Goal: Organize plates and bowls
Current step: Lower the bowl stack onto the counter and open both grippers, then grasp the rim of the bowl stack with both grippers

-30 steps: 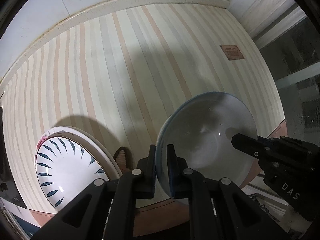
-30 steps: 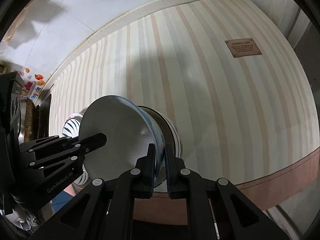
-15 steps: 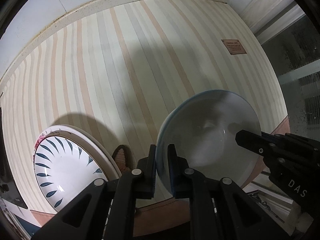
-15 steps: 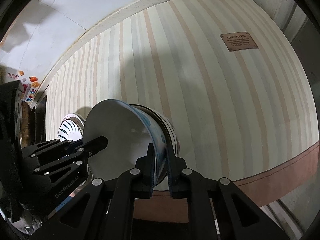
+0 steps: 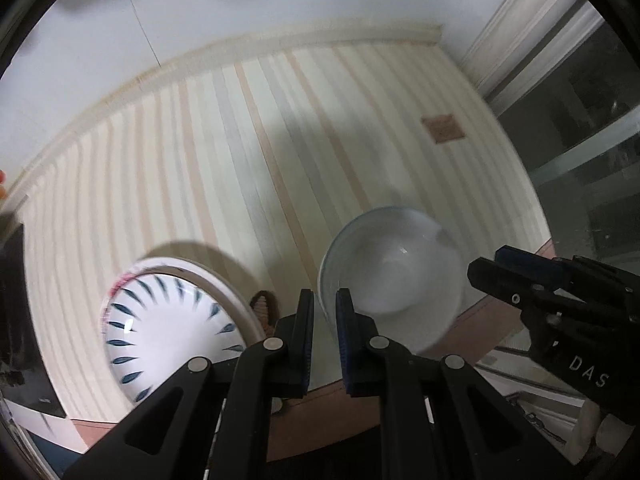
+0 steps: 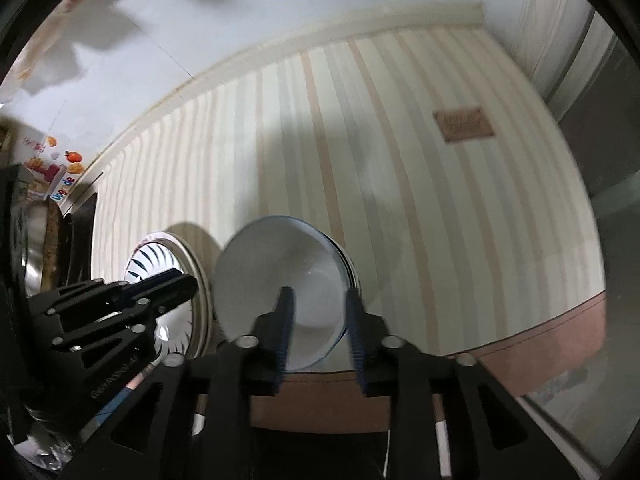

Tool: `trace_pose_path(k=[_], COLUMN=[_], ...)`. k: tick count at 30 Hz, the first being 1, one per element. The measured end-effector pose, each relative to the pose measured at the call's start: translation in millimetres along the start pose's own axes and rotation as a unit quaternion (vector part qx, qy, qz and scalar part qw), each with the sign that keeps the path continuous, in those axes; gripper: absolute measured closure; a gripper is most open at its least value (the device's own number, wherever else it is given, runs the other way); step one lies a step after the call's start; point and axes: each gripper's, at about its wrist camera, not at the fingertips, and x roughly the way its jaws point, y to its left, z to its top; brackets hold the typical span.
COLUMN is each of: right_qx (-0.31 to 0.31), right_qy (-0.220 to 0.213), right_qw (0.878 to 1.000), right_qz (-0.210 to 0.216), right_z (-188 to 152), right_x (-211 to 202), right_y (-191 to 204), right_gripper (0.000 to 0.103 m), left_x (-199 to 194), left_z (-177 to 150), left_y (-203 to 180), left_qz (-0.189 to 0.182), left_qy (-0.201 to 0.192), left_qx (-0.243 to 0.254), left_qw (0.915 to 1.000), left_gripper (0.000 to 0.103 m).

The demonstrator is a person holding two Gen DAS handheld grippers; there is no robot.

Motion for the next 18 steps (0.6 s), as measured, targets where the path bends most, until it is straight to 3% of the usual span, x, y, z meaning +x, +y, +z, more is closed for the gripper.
trace_pose_path(k=[7, 13, 18], right_qx=[-0.015, -0.018, -0.015], right_qy=[-0.060, -0.091, -0.102], right_qw=[0.998, 0.996, 0.994], right_qz=[-0.010, -0.016, -0.021], right_z=[-19, -41, -57], right_x=[-70, -112, -134], right_y=[20, 32, 38], right_gripper=[0.037, 0.029, 0.017], left_x=[-62, -95, -110], left_z=[-16, -30, -36], left_y=[2, 5, 6], left_qz=[-0.003, -0.013, -0.019], left_qy=[-0.057, -0.072, -0.080], left_qx=[-0.002, -0.002, 0.004], left_qw=[0.9984, 0.9973, 0.9966], left_gripper=[0.078, 0.066, 0.033])
